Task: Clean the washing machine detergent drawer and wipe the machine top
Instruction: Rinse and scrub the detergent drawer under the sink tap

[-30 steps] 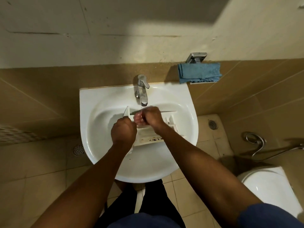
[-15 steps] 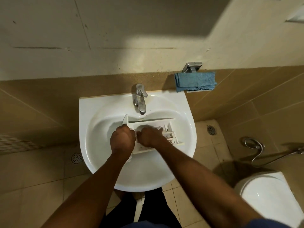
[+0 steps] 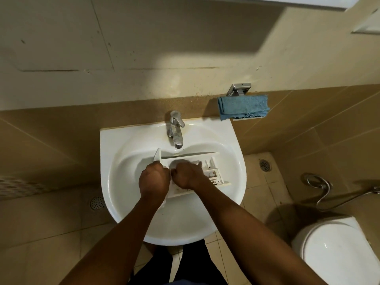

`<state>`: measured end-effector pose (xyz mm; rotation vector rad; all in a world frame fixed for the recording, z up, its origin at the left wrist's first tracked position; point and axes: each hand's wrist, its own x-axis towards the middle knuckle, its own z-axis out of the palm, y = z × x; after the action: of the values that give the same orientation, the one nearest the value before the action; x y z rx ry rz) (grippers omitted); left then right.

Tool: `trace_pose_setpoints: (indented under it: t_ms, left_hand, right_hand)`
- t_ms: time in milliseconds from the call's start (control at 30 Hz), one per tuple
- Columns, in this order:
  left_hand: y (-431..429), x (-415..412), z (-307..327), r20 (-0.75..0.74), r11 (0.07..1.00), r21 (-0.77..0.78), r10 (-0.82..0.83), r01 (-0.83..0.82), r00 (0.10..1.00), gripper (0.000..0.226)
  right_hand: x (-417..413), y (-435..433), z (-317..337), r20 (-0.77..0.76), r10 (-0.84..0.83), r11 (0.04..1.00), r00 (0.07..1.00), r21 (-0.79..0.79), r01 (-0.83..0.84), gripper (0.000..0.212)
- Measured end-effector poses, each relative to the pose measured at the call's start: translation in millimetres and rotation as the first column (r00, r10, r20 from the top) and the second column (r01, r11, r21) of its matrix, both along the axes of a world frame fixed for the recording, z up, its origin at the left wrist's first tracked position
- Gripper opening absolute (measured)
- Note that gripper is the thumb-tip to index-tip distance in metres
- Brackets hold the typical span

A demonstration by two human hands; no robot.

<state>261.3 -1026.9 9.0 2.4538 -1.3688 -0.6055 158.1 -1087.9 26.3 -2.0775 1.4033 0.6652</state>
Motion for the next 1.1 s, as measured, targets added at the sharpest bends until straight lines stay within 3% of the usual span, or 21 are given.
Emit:
trace_pose_setpoints:
  t_ms: [67, 300, 567, 667, 800, 900, 967, 1033, 1100]
  left_hand:
    - [0, 1, -2, 0.002, 1.000, 0.000, -0.006, 0.006, 1.000, 0.019]
    - [-1, 3, -1, 0.044, 1.000, 0.002, 0.002, -0.002, 0.999, 0.024]
    - [1, 1, 3, 0.007, 1.000, -0.022, 0.014, -0.014, 1.000, 0.026]
    - [1, 0, 7, 0.010, 1.000, 0.002, 0.009, -0.009, 1.000, 0.027]
    - [-2, 0, 9, 0.027, 1.000, 0.025, -0.013, 0.012, 1.000, 0.028]
    - [-2, 0, 8, 0.017, 1.000, 0.002, -0.009, 0.009, 1.000, 0.026]
    - [-2, 1, 7, 0.010, 0.999, 0.029, -0.014, 0.014, 1.000, 0.028]
    - [-2, 2, 4, 0.003, 0.999, 0.034, -0.011, 0.011, 1.000, 0.028]
    - [-2, 3, 0, 0.003, 1.000, 0.010, -0.015, 0.015, 1.000, 0.026]
  right_hand:
    - [3, 2, 0, 0.051, -0.010, 1.000, 0.999, -0.007, 0.010, 0.048]
    - [-31, -21, -15, 0.003, -0.167, 0.982, 0.986, -0.091, 0.166, 0.049]
    - [-13, -8, -23, -0.124, -0.119, 0.993, 0.985, -0.037, 0.115, 0.063]
    - [-10, -13, -23, -0.252, -0.060, 0.998, 0.966, -0.049, 0.049, 0.073]
    - [-1, -28, -21, -0.297, 0.036, 0.999, 0.954, -0.015, -0.042, 0.050]
    - [-4, -41, -23, -0.298, 0.045, 0.999, 0.954, 0.004, -0.046, 0.052]
    - [-6, -42, -21, -0.189, 0.053, 0.997, 0.981, -0.043, -0.062, 0.054]
    - [-1, -38, -19, 0.082, -0.001, 0.999, 0.997, -0.041, 0.005, 0.040]
    - [1, -35, -22, 0.354, -0.185, 0.982, 0.917, 0.096, 0.161, 0.023]
